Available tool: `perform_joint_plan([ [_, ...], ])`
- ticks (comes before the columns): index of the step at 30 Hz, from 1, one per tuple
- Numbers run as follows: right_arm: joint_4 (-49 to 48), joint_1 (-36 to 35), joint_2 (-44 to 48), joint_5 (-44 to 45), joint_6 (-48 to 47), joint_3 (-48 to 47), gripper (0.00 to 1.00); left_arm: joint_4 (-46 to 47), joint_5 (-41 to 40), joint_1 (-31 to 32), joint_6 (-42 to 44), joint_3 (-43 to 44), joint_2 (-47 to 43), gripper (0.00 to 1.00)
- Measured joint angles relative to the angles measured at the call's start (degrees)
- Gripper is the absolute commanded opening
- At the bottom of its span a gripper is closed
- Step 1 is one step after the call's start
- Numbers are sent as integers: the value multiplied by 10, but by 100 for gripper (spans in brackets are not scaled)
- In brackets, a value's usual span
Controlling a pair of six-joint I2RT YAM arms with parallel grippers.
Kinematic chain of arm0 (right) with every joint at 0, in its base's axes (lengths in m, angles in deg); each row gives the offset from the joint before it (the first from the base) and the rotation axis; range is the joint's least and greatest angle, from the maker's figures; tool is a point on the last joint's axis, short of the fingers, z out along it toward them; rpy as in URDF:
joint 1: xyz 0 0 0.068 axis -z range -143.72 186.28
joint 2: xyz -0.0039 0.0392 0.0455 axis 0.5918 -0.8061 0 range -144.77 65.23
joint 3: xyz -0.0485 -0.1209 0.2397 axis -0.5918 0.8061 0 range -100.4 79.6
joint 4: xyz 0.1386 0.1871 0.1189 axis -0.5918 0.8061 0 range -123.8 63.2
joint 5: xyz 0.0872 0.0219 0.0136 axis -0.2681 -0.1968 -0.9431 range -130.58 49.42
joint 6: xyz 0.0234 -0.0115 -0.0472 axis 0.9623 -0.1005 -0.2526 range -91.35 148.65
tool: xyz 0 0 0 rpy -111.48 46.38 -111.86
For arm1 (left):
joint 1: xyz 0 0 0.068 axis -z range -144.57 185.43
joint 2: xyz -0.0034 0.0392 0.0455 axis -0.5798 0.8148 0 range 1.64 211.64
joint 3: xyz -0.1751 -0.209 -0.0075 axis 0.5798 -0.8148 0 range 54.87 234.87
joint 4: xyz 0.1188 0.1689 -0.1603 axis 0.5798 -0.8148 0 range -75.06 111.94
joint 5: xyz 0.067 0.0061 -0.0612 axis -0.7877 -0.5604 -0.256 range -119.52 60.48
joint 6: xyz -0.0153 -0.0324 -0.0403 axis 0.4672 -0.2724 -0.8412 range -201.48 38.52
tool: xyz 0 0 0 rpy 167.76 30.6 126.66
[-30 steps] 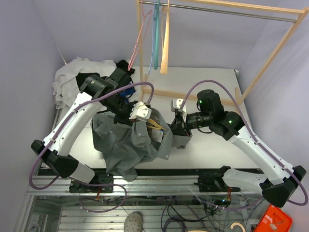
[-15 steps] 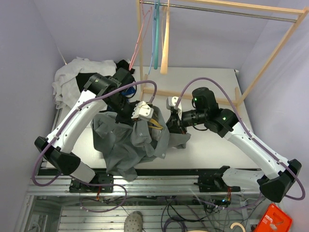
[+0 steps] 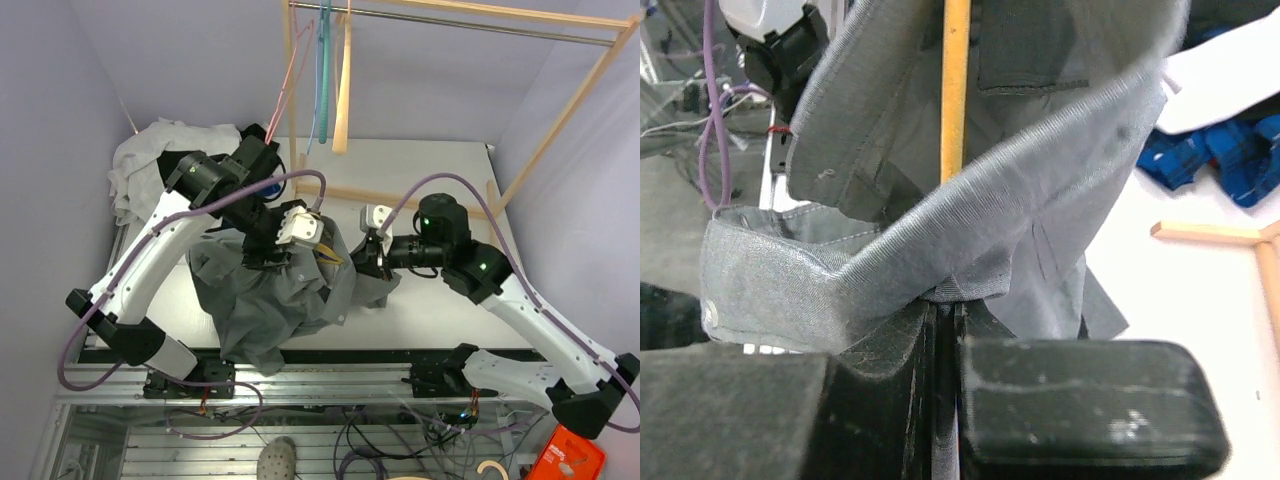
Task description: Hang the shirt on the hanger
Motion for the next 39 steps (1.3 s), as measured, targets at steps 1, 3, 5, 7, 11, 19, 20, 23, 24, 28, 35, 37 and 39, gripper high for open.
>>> perform_joint_plan([
  [1, -5, -2, 14, 9, 3, 7, 0, 4, -2, 3, -5, 0, -5, 97],
  [3, -8, -3, 32, 27, 6, 12, 0, 9, -11, 8, -19, -1, -15, 99],
  [5, -9, -5, 39, 45, 9, 12, 0, 12, -29, 8, -32, -1, -23, 99],
  [7, -10, -5, 45, 69, 12, 12, 0, 14, -50, 5, -42, -1, -28, 99],
  [11, -22, -5, 60, 107, 18, 11, 0, 22, -78, -30, -42, -11, -39, 98],
  [19, 82, 4, 89, 184, 26, 13, 0, 48, -81, -195, -16, -74, -92, 99],
  [20, 96, 4, 91, 190, 26, 16, 0, 49, -71, -207, -14, -74, -99, 99],
  [23, 124, 5, 96, 202, 28, 23, 0, 51, -32, -237, -5, -66, -108, 99],
  [24, 129, 5, 101, 206, 30, 26, 0, 52, -18, -250, 0, -66, -108, 99],
  [28, 143, 5, 135, 219, 39, 31, 0, 52, 54, -323, 42, -102, -101, 98],
  [35, 113, 5, 212, 252, 60, 31, 0, 44, 138, -349, 114, -213, -56, 98],
  [37, 112, 5, 229, 263, 66, 19, 0, 48, 164, -353, 119, -212, -41, 98],
  [39, 103, 5, 228, 270, 72, 7, 0, 57, 190, -358, 115, -212, -39, 98],
])
